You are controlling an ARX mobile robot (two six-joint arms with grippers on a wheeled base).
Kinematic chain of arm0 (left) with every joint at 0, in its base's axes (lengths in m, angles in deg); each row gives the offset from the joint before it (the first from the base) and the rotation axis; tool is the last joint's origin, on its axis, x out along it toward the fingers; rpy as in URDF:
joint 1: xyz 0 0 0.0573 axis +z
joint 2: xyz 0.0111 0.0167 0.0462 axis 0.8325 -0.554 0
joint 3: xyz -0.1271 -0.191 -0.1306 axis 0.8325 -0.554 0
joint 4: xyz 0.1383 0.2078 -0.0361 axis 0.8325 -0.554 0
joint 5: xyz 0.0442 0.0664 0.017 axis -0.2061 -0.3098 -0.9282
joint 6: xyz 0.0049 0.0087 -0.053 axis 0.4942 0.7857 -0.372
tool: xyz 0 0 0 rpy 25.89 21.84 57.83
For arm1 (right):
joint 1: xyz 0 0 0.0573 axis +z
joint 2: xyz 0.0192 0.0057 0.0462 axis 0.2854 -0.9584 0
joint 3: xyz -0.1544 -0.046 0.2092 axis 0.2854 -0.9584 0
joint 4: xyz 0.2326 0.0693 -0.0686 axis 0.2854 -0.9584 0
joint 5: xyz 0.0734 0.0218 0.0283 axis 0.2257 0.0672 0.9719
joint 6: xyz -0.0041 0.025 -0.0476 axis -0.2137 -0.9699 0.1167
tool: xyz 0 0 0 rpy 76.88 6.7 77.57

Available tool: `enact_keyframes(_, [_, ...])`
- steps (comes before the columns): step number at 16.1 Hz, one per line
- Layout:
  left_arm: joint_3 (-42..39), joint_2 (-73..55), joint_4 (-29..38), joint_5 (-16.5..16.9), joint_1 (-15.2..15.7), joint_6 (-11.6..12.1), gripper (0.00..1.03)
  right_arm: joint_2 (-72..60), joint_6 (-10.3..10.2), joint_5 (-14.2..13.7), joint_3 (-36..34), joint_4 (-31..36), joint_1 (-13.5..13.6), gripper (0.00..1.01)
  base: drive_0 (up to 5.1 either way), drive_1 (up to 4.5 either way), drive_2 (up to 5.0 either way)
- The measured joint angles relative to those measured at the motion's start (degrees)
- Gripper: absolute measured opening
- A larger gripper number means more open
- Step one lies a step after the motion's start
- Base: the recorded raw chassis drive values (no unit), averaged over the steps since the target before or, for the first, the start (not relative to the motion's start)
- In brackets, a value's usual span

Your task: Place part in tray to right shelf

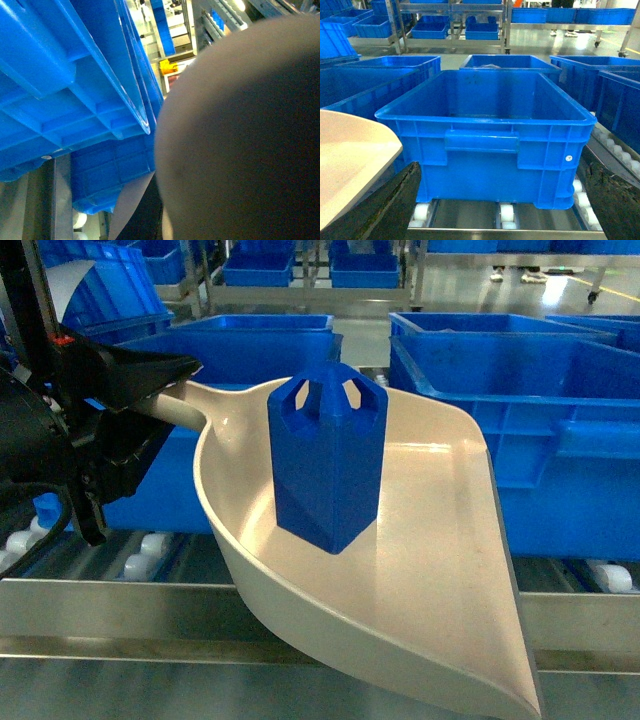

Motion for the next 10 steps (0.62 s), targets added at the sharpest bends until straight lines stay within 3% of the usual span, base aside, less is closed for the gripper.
enact_keyframes(10, [0.0,0.0,0.0,0.0,0.0,0.0,0.16,0.0,0.0,0.0,0.0,0.0,0.0,0.98,0.0,0.0,0.0])
